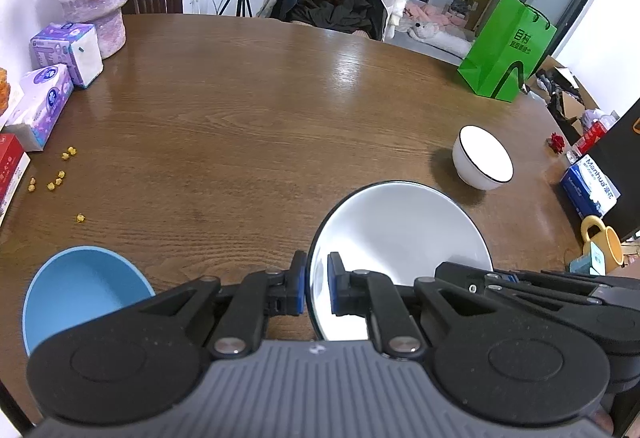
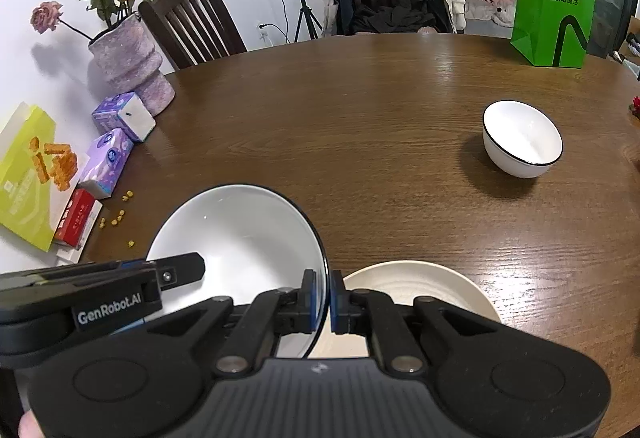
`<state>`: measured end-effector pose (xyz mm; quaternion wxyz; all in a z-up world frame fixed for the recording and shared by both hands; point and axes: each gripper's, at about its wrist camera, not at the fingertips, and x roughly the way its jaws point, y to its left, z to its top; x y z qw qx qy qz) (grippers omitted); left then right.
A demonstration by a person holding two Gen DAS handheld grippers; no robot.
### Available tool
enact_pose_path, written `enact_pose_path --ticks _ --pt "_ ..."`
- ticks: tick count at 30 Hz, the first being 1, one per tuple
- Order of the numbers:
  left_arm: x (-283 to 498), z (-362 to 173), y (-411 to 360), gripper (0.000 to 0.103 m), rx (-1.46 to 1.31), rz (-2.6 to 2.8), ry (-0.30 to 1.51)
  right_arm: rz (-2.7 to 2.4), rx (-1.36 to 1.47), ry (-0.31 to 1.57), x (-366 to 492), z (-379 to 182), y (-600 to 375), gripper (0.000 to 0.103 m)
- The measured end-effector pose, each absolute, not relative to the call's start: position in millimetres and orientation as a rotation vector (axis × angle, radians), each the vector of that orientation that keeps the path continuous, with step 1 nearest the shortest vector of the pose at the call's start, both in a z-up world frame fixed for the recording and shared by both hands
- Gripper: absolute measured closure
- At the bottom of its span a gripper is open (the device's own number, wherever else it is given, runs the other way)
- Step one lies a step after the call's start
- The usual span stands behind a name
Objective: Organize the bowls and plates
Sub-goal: 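Carry the white bowl toward the blue bowl with both grippers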
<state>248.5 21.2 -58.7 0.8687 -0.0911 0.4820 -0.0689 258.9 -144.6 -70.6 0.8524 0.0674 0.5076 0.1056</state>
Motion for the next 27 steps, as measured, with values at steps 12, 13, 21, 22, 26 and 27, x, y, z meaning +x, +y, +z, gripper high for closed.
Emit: enact_pose_path --ticks 12,13,21,22,26,27 --pt "230 -51 35 0.092 -0.186 -0.164 0.996 0.211 0.143 1.053 241 -63 -133 0.097" --pt "228 -51 37 0.092 -0.187 -0.165 0.995 0.21 0.142 1.052 240 -62 -132 0.097" --pt "216 -49 53 0.092 -0.192 -0.165 0.99 0.21 0.136 1.048 228 -60 -120 0.097" --pt "215 -49 56 0.092 -0.193 -0.163 0.99 0.211 0.135 1.048 227 -59 -118 0.097" --pt "209 -47 68 0.092 -0.197 -0.156 0.987 0.217 0.13 1.046 219 -57 -105 0.097" --pt "207 -47 70 0.092 -0.198 -0.154 0.986 0.219 0.129 1.046 218 -57 -102 0.097"
